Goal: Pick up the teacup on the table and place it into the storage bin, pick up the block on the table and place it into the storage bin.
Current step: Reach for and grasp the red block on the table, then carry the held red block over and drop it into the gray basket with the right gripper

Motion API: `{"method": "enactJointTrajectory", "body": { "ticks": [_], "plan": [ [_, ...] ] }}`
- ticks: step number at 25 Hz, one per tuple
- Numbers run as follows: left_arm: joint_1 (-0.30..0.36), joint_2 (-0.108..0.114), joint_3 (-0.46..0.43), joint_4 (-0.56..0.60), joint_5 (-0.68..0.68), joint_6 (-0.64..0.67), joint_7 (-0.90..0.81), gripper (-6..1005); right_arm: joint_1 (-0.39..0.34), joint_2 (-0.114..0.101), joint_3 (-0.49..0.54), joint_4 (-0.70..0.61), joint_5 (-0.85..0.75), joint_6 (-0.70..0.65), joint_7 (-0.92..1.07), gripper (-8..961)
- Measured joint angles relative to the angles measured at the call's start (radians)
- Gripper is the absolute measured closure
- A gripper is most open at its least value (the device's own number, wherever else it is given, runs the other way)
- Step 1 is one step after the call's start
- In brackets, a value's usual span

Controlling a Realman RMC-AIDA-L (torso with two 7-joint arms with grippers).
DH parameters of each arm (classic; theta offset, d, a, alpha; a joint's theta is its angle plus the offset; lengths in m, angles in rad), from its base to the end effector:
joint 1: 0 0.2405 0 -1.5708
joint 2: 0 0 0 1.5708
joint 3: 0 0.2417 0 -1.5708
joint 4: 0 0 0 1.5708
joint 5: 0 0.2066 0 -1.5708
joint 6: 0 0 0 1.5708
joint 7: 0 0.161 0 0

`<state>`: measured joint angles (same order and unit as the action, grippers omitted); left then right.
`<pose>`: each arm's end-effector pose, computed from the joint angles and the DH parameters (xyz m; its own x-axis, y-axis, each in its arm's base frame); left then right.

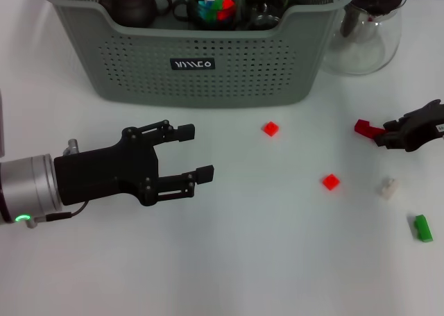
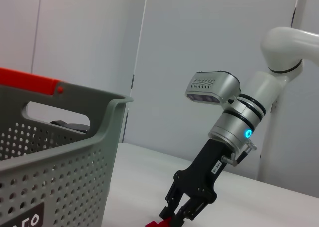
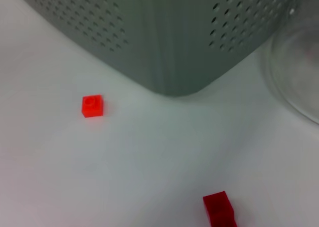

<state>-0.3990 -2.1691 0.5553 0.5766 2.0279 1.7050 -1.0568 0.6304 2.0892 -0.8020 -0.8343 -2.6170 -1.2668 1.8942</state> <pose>-0.2548 0.2634 -0.0376 0.7461 0.2222 0.6277 0.3832 -0.9142 -0.1319 0.2907 0.3668 -0.0008 0.7730 -0.6342 0.0173 -0.5666 -0.7023 -0.4310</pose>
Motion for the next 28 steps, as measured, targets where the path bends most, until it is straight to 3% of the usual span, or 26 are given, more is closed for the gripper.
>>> {"method": "enactJointTrajectory", "body": {
  "ticks": [21, 24, 28],
  "plan": [
    [-0.001, 0.001, 0.000, -0.011, -0.004, 0.001, 0.000, 215, -0.008, 0.004, 0.014, -0.012, -0.002, -0.011, 0.003, 748],
    [-0.001, 0.000, 0.000, -0.011, -0.005, 0.001, 0.000, 215, -0.017, -0.002, 0.041, -0.049, 0.055, -0.074, -0.009, 749],
    [0.000, 0.000, 0.000, -0.011, -0.005, 0.001, 0.000, 215, -0.043, -0.034, 0.113, -0.125, 0.229, -0.338, -0.101, 747]
  ]
}}
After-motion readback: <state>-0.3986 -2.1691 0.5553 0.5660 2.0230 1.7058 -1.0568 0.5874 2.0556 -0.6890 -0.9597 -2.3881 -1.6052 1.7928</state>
